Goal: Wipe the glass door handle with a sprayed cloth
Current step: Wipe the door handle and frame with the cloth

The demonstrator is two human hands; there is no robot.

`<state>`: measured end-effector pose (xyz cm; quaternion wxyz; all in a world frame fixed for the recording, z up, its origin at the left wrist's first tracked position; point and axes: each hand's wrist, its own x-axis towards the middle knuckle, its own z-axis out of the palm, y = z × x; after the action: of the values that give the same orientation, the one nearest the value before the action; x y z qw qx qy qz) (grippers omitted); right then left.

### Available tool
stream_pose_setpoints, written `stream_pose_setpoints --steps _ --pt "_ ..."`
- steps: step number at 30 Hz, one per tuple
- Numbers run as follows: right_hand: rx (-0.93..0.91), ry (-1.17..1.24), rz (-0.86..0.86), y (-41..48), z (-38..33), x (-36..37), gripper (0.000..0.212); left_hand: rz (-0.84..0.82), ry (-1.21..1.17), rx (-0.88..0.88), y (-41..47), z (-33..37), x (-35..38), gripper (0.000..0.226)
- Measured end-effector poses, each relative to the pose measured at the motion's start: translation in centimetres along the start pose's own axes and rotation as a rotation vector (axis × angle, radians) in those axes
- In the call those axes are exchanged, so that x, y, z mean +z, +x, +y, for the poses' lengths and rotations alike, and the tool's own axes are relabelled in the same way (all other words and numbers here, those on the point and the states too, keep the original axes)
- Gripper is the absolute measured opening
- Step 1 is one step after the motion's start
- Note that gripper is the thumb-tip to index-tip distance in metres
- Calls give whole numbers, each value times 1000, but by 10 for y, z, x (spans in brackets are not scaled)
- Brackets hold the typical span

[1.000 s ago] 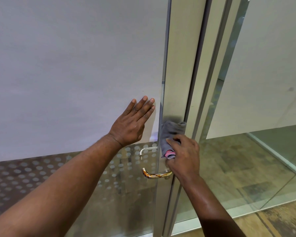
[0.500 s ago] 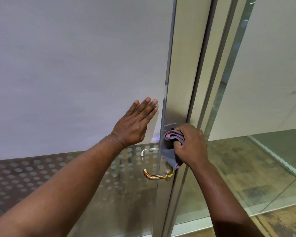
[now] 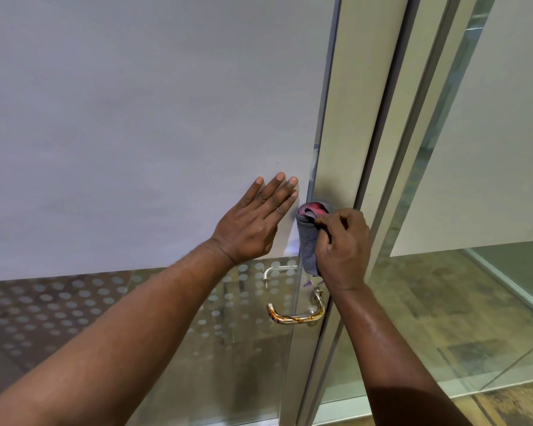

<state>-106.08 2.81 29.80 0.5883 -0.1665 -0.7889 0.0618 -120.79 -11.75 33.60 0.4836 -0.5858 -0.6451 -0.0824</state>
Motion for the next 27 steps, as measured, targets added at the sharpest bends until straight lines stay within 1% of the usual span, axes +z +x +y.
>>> stream_pose_setpoints --steps 3,5,7,10,13,19,21,24,27 --pt "-6 -22 -36 -10 2 1 29 -1 8 3 0 0 1 67" --pt "30 -55 -102 -21 3 5 42 -7 14 5 0 0 1 68" --pt "70 -53 -102 -27 3 9 47 -11 10 3 0 0 1 67" --pt "112 -15 -57 -33 2 13 42 -19 6 3 0 0 0 66" --pt "150 5 -57 -47 6 16 39 -26 10 5 0 -1 1 66" --pt "228 14 -218 -95 17 18 33 -23 21 6 0 0 0 66" --pt "249 15 -240 -98 19 19 32 -24 23 6 1 0 0 66" --pt "257 32 -219 -94 20 20 33 -28 21 7 1 0 0 67" --pt "236 76 -159 -79 21 19 34 -26 23 2 1 0 0 67"
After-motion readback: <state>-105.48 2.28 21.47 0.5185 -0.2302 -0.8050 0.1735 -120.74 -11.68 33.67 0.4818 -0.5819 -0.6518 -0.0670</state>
